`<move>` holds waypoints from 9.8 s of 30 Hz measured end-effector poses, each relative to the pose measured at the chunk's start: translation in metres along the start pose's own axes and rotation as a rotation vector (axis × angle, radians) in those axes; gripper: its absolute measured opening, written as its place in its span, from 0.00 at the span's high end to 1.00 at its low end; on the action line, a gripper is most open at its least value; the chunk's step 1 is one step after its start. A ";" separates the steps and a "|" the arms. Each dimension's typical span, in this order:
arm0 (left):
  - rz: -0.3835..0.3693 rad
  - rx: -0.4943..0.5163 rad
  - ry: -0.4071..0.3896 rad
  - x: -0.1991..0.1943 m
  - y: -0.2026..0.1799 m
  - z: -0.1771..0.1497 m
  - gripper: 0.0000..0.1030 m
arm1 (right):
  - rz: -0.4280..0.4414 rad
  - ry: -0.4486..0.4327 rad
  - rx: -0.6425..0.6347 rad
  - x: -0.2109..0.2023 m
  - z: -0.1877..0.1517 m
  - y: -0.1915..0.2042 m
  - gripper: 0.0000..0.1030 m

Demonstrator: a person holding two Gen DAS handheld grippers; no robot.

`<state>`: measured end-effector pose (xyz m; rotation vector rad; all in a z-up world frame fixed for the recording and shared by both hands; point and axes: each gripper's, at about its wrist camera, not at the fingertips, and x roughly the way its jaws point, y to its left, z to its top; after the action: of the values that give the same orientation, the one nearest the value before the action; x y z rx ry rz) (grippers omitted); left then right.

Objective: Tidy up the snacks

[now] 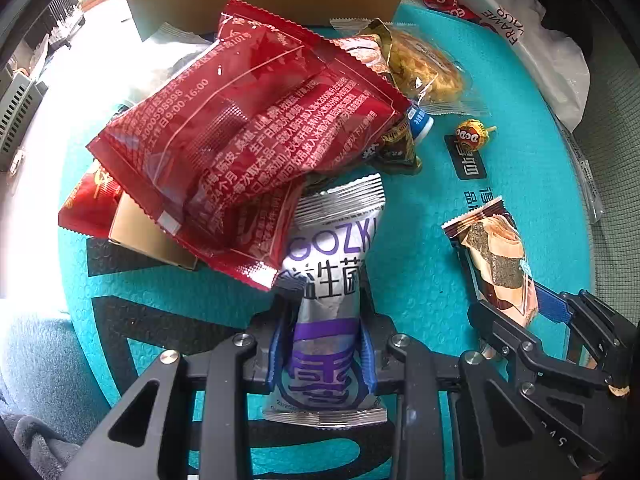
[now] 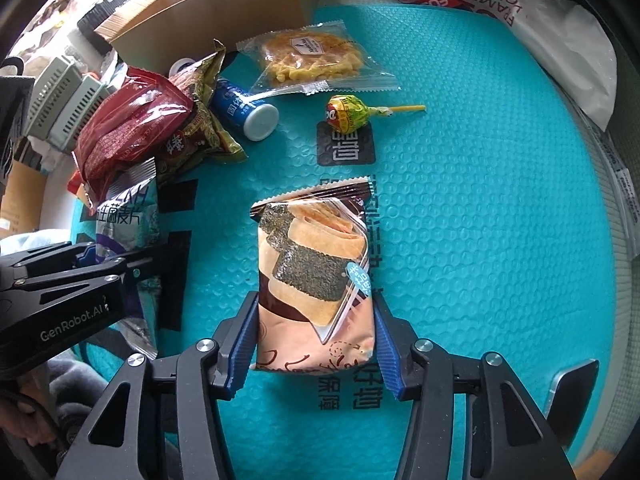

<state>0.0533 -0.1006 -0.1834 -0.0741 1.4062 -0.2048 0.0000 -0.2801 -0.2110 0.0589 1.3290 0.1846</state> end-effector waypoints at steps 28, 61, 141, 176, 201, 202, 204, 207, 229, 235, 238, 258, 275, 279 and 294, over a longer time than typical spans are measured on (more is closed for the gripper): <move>-0.087 -0.036 -0.126 -0.073 0.000 -0.034 0.75 | 0.132 -0.128 -0.060 -0.055 -0.009 0.036 0.50; -0.071 -0.046 -0.366 -0.151 0.038 0.124 0.75 | 0.233 -0.393 -0.186 -0.107 0.154 0.083 0.50; 0.144 0.006 -0.614 -0.281 0.037 0.141 0.28 | 0.011 -0.645 -0.187 -0.225 0.187 0.108 0.25; 0.134 0.020 -0.560 -0.230 0.054 -0.016 0.28 | 0.028 -0.492 -0.197 -0.172 0.039 0.130 0.15; 0.129 -0.144 -0.353 -0.149 0.105 -0.043 0.28 | 0.131 -0.190 -0.094 -0.032 0.026 0.123 0.15; 0.129 -0.147 -0.348 -0.148 0.106 -0.042 0.28 | 0.126 -0.184 -0.090 -0.027 0.029 0.122 0.15; 0.133 -0.152 -0.337 -0.144 0.107 -0.038 0.28 | 0.115 -0.173 -0.084 -0.017 0.033 0.122 0.15; 0.131 -0.157 -0.327 -0.140 0.108 -0.033 0.28 | 0.102 -0.149 -0.066 -0.002 0.039 0.119 0.15; 0.031 -0.099 -0.196 -0.081 0.083 0.018 0.28 | 0.175 0.020 0.072 0.036 0.045 0.065 0.38; 0.050 -0.039 -0.137 -0.050 0.063 0.036 0.28 | 0.158 0.015 0.103 0.028 0.044 0.036 0.38; 0.057 0.003 -0.117 -0.036 0.054 0.044 0.28 | 0.133 0.002 0.080 0.025 0.044 0.029 0.38; 0.038 0.011 -0.043 0.006 0.050 0.045 0.58 | 0.121 -0.001 0.054 0.025 0.044 0.029 0.38; 0.014 0.093 0.039 0.003 0.017 -0.001 0.58 | 0.083 0.014 0.018 0.011 0.017 0.019 0.38; 0.005 0.090 0.040 0.007 0.014 -0.002 0.56 | 0.089 0.023 0.038 0.013 0.013 0.014 0.35; 0.021 0.106 0.021 0.020 0.008 0.015 0.54 | 0.039 -0.008 0.005 0.023 0.014 0.027 0.28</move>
<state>0.0720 -0.0972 -0.2013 0.0302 1.4145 -0.2635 0.0158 -0.2483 -0.2257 0.0894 1.3210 0.2140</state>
